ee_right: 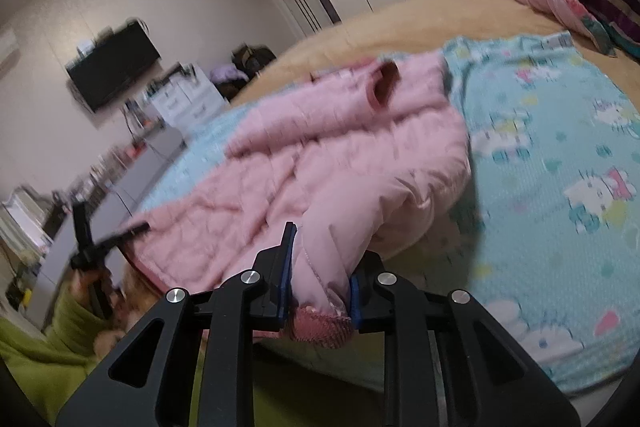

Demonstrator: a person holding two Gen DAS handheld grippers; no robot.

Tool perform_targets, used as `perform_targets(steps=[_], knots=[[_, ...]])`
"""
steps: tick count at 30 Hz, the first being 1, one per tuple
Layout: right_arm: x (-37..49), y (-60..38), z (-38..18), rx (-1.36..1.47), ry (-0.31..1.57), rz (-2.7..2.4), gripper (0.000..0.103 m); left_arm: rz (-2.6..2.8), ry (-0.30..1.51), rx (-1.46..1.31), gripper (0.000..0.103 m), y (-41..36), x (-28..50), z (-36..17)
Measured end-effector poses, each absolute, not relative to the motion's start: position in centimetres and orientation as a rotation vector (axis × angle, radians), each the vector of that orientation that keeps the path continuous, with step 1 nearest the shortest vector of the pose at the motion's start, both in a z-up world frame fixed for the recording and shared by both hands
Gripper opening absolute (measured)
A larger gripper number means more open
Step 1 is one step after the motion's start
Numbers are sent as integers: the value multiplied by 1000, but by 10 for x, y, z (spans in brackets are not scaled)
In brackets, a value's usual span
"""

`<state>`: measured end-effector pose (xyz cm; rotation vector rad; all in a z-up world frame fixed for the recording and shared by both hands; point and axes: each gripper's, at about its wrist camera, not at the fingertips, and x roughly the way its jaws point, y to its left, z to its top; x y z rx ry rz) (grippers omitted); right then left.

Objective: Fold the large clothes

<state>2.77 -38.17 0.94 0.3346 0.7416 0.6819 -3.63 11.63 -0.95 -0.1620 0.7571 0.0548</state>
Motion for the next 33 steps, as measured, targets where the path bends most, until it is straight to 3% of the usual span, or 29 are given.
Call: perform_targets(steps=[33], knots=[[168,-351,71,485,581,665,19,115,624,-68,13,136,75,61]])
